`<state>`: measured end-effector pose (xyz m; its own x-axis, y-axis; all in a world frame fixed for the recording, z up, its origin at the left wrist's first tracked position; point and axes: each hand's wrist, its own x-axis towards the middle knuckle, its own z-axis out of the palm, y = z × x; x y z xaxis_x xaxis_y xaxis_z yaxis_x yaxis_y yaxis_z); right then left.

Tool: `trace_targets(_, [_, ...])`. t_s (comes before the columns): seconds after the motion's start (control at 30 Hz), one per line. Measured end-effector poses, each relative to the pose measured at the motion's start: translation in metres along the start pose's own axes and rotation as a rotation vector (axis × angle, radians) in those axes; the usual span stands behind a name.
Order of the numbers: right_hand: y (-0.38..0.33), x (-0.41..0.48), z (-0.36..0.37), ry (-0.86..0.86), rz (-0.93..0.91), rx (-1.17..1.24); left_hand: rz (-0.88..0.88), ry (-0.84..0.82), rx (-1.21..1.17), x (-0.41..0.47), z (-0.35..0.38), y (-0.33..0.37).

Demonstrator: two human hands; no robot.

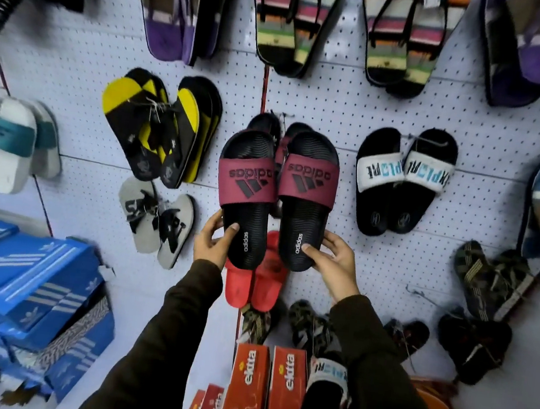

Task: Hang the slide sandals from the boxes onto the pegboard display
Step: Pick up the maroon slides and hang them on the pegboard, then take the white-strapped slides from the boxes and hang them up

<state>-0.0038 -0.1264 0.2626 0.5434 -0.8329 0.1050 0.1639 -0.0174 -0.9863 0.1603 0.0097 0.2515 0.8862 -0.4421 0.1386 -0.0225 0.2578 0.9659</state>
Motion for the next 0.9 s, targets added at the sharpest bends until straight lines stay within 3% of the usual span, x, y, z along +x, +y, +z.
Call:
trace_targets(0.3, [-0.069,0.065,0.048,0.014,-0.107,0.032,0.191,0.06,0.031,0.091,0.008,0.07])
trace_targets(0.67, [-0.015,0.087,0.055,0.065,0.072,-0.042,0.009,0.032,0.195,0.124,0.0,0.025])
trace_targets(0.9, [0.013,0.078,0.06,0.09,0.067,-0.014,-0.007,0.03,0.129,0.107,0.01,0.006])
